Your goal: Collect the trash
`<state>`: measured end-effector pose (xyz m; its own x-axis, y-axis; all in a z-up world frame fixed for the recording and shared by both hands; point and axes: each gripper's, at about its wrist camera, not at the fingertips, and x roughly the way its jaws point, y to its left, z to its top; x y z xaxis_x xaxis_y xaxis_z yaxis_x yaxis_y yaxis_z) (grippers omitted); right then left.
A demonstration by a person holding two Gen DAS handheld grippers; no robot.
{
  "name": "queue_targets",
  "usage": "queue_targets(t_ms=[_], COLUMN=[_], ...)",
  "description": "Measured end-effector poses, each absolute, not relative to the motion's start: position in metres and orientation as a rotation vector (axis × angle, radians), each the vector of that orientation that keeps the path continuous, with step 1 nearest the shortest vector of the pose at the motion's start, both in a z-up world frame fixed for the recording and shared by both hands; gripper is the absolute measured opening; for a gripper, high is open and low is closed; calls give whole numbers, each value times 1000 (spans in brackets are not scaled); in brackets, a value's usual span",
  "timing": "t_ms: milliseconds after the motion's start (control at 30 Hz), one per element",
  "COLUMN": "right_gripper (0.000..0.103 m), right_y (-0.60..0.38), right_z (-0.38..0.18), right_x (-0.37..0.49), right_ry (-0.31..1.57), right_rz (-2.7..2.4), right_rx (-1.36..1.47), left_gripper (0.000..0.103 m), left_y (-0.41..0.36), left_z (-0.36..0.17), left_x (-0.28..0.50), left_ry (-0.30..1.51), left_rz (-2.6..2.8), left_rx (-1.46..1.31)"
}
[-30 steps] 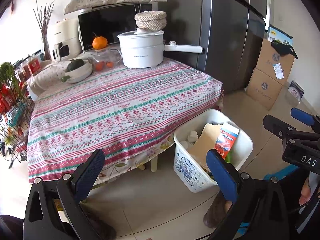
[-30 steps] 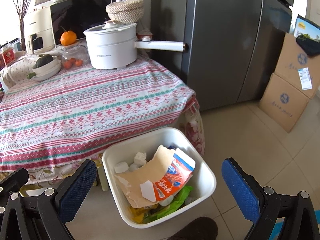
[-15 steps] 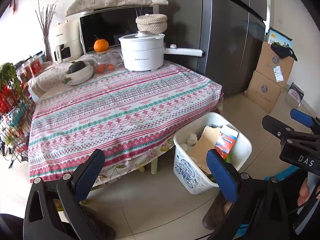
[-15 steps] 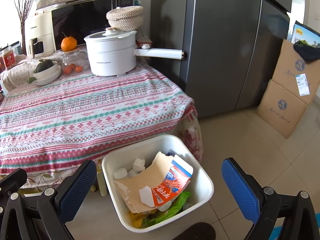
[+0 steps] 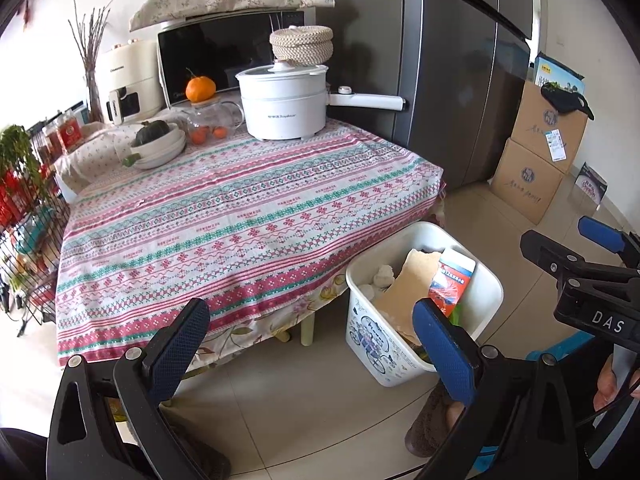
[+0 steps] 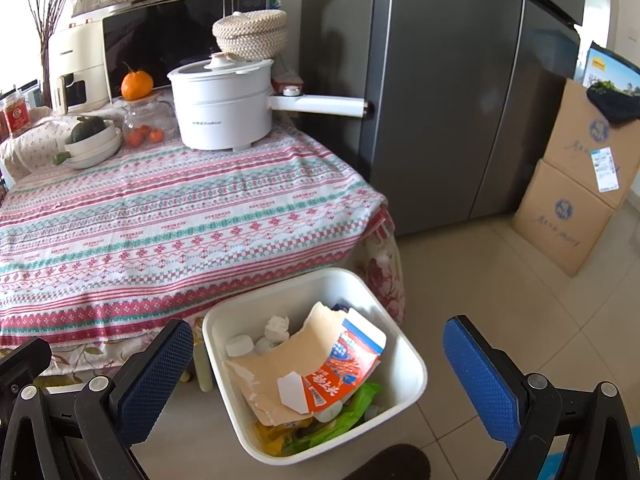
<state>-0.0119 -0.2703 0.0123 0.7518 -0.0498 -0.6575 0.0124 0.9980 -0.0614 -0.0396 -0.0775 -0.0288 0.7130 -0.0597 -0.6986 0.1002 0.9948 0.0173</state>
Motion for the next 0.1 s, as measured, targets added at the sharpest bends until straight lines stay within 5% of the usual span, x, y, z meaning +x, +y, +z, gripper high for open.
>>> queue_targets(t_ms=[100], right_gripper=[102], right_y=[-270], right_z=[11], right_x=[-11], right_ry=[723], right_rz=[-33], right_rx=[-56], left_gripper=[102], left_y=[-74], left_z=[-31], left_x=[-38], left_ry=[789], left_rz=[-98], left_rx=[36])
